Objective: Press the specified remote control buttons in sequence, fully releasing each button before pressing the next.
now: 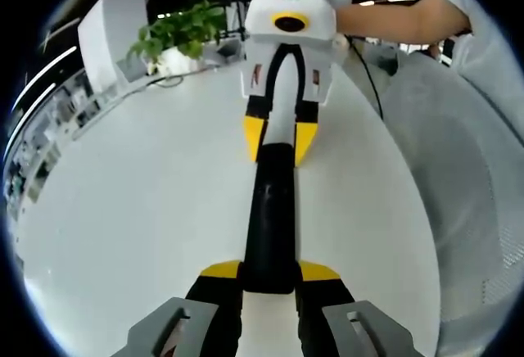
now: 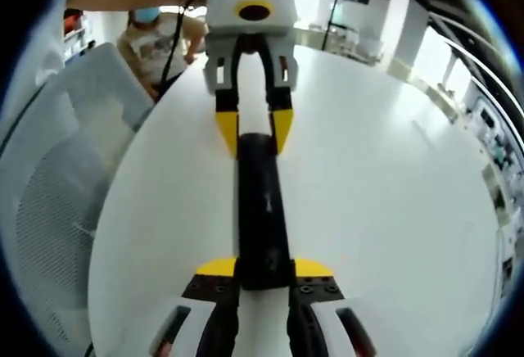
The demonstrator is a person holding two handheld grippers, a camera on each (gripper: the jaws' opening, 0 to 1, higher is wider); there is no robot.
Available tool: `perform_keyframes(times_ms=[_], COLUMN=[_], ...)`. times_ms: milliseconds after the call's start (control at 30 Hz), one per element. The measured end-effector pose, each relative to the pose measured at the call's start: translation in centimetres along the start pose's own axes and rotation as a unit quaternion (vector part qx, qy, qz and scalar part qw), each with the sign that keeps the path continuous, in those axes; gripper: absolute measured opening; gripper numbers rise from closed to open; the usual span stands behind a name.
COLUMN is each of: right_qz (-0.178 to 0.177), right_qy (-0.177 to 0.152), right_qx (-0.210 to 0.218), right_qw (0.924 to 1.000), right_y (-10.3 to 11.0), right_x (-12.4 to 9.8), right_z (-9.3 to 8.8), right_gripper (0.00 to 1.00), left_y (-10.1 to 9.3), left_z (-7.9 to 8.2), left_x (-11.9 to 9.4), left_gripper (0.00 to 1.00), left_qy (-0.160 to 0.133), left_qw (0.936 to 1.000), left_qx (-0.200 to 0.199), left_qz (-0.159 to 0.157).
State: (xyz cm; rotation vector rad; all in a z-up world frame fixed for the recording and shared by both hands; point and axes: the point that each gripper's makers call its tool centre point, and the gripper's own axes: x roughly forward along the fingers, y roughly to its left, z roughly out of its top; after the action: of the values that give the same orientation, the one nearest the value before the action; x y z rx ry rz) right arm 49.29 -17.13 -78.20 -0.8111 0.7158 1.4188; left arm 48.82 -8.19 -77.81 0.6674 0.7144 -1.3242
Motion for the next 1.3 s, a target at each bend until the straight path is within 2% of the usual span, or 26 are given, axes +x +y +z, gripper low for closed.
perform_keyframes(times_ms=[900,1300], right_qz=[-0.008,-0.042], right_qy=[-0.009,-0.02], right_qx=[-0.009,-0.02], right_qw=[0.9999,0.9987], right_y=[0.1,-1.5], right_x=[-0.3,-1.0], right_z=[0.3,0.7], right_gripper=[0.18,0.18], left_y=[-0.2,1.6], left_z=[0.2,0.8], left_x=[-0.2,-0.8], left_gripper=[0.23,0.23], left_qy=[0.001,-0.002], left_qw=[1.0,0.9994], left_qx=[0.002,0.019], left_qz=[0.007,0.028])
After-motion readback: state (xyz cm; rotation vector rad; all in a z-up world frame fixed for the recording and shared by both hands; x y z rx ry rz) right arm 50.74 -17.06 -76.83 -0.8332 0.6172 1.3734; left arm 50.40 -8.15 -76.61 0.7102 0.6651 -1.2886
